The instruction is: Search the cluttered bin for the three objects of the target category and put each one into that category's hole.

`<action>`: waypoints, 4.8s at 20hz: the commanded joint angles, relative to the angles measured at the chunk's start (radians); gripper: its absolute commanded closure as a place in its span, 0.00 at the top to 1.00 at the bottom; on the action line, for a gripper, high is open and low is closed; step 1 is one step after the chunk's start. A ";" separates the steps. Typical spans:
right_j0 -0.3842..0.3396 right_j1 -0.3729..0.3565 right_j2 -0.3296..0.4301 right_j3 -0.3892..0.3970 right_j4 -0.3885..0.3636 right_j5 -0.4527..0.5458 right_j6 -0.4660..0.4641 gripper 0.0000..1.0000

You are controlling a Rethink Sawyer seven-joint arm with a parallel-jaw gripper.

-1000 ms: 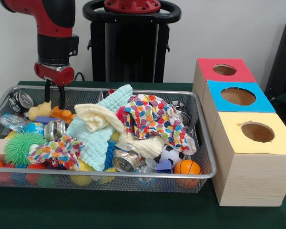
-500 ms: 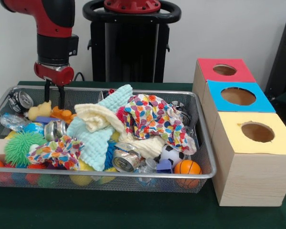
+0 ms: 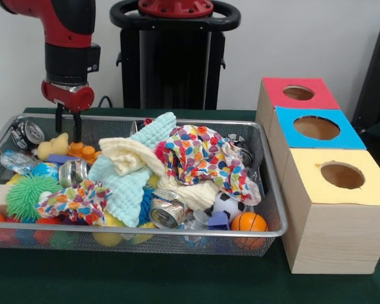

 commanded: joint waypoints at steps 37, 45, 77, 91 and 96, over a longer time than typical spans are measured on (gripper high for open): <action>0.078 0.303 -0.038 -0.228 0.033 -0.133 0.120 0.00; 0.102 0.218 -0.019 -0.187 0.064 -0.058 0.134 0.00; 0.341 0.020 -0.016 -0.311 0.235 0.431 0.116 0.00; 0.365 -0.099 -0.074 -0.158 0.257 0.433 0.141 0.00; 0.366 -0.119 -0.084 -0.135 0.263 0.438 0.142 0.00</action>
